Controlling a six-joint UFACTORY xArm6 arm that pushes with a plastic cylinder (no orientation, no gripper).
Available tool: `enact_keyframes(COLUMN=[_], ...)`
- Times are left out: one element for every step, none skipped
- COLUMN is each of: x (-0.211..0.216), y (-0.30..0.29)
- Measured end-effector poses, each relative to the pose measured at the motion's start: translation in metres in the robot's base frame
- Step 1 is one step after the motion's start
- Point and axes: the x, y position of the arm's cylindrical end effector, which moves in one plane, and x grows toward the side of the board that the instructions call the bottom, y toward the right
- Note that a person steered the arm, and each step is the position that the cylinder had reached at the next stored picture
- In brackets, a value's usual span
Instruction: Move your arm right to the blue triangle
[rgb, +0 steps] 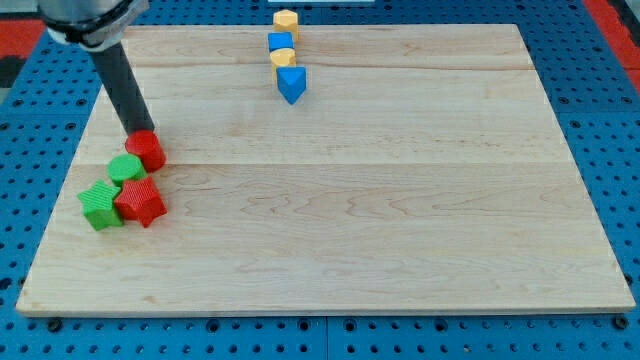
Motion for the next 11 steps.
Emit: enact_keyframes(x=[0.006,0.022,0.034,0.002,-0.02,-0.016,-0.007,-0.028,-0.079,-0.107,-0.114], y=[-0.007,-0.004,-0.018,0.028,0.098,0.194,0.292,0.355,0.349,0.296,0.218])
